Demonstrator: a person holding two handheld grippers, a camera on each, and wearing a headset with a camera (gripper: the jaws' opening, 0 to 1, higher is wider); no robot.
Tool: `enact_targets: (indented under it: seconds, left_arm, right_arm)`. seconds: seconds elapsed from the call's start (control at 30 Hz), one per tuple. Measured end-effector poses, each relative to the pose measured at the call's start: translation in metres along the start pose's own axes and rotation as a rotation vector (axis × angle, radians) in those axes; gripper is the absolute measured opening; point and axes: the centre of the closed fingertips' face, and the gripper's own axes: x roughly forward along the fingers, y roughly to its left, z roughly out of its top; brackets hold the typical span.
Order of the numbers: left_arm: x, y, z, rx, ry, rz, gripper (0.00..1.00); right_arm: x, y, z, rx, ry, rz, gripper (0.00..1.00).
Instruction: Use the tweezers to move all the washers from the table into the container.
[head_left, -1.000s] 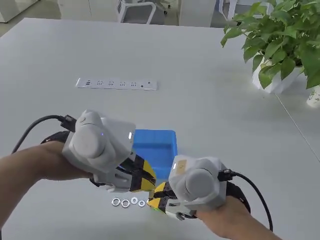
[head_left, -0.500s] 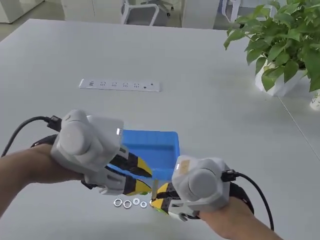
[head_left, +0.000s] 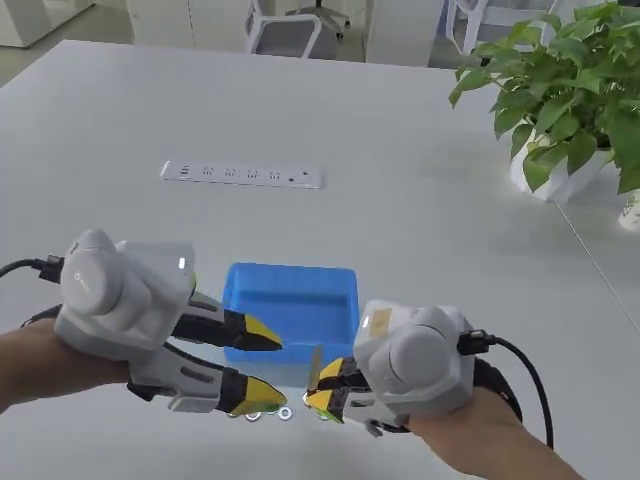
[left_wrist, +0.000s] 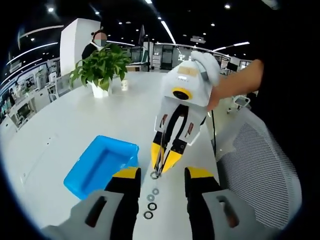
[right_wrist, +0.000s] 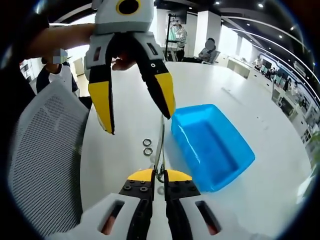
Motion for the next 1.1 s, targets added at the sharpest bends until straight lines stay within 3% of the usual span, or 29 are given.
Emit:
enact_targets:
  seconds: [0.23, 0.67, 1.1]
  left_arm:
    - [-0.011, 0.003, -0.008, -0.058, -0.036, 0.053, 0.5]
    - [-0.023, 0.014, -0.007, -0.109, -0.089, 0.142, 0.73]
    - [-0.028, 0.023, -0.006, -0.121, -0.1, 0.163, 0.8]
  right_arm:
    - [-0.015, -0.007, 0.018, -0.011, -0.017, -0.012, 0.08]
    - [-0.032, -0.032, 0.044, -0.033, -0.049, -0.042, 0.08]
    - [-0.025, -0.062, 0.049, -0.053, -0.076, -0.054, 0.08]
